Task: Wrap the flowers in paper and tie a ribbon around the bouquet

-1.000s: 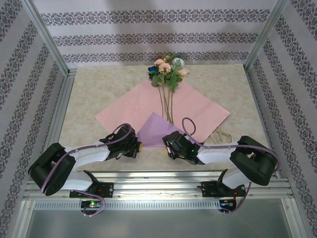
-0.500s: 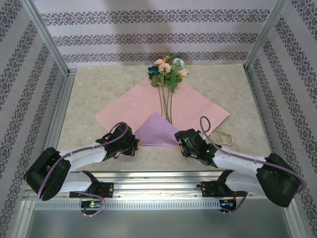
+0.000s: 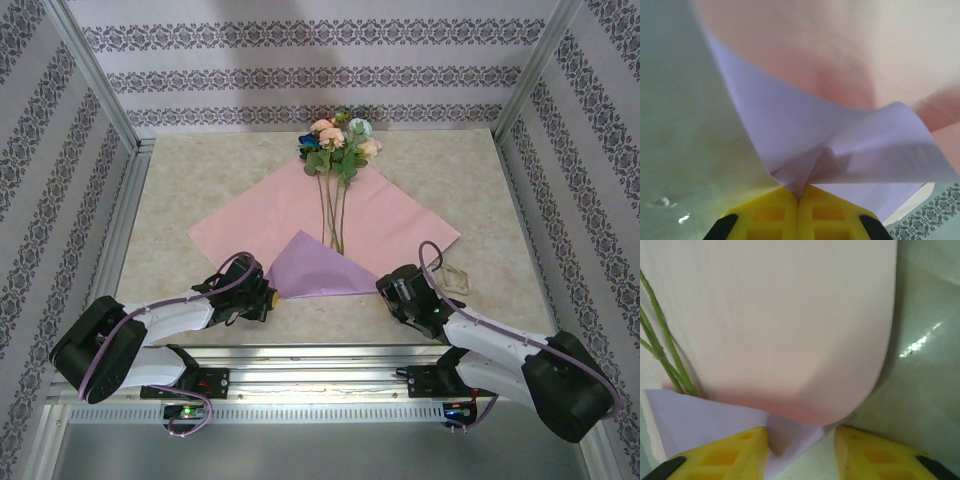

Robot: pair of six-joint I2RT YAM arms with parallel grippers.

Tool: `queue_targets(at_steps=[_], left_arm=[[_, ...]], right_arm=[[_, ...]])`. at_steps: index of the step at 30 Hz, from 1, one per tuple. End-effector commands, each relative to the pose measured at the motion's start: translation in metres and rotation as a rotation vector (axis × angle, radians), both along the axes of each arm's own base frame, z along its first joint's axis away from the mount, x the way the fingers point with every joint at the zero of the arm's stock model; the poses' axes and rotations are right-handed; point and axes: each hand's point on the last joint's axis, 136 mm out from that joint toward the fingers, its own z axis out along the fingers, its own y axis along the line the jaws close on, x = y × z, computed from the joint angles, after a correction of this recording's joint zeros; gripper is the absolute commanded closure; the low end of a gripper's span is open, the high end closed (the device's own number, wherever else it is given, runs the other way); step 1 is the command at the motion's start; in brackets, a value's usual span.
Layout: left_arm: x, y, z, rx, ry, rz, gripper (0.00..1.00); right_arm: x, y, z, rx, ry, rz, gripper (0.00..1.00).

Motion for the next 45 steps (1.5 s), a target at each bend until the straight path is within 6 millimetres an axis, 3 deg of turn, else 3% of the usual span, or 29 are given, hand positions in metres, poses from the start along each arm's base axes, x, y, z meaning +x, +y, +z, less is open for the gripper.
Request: queue_targets(at_steps=[1, 6, 11, 17, 18, 21, 25, 29, 36, 42, 44, 45], left_arm=[[0.001, 0.003, -0.006, 0.007, 0.008, 0.0, 1.0], [-0.002, 0.005, -0.009, 0.015, 0.017, 0.001, 1.0], [-0.003, 0.01, -0.008, 0.024, 0.012, 0.006, 1.0], [-0.006, 0.016, -0.008, 0.042, 0.017, 0.004, 1.0], [-0.006, 0.018, -0.007, 0.047, 0.015, 0.004, 0.97], [-0.009, 0.025, -0.007, 0.069, 0.02, -0.001, 0.74], [-0.013, 0.042, -0.01, 0.097, 0.025, 0.014, 0.68], [-0.01, 0.057, -0.008, 0.128, 0.012, 0.01, 0.69], [-0.007, 0.075, -0.008, 0.173, 0.009, 0.001, 1.0], [-0.007, 0.076, -0.003, 0.186, -0.005, -0.025, 0.95], [-0.006, 0.075, -0.002, 0.18, -0.012, -0.036, 0.99], [-0.005, 0.073, -0.002, 0.174, -0.02, -0.042, 1.0]], right_arm=[[0.009, 0.013, 0.005, 0.009, -0.035, 0.077, 0.64], [0.014, 0.015, 0.006, 0.017, -0.039, 0.058, 0.72], [0.017, 0.007, 0.01, 0.018, -0.044, -0.008, 1.0], [0.016, -0.008, 0.007, 0.013, -0.016, -0.079, 1.0], [0.016, -0.008, 0.007, 0.013, -0.01, -0.078, 1.0], [0.016, -0.005, 0.006, 0.022, 0.01, -0.069, 1.0], [0.015, -0.004, 0.006, 0.022, 0.025, -0.065, 1.0], [0.013, -0.006, 0.005, 0.019, 0.037, -0.069, 1.0], [0.005, -0.01, -0.001, 0.0, 0.076, -0.071, 1.0], [0.0, -0.016, 0.0, -0.024, 0.108, -0.059, 1.0], [-0.007, -0.018, -0.002, -0.044, 0.154, -0.03, 0.69], [-0.006, -0.017, 0.008, -0.055, 0.157, -0.008, 0.56]])
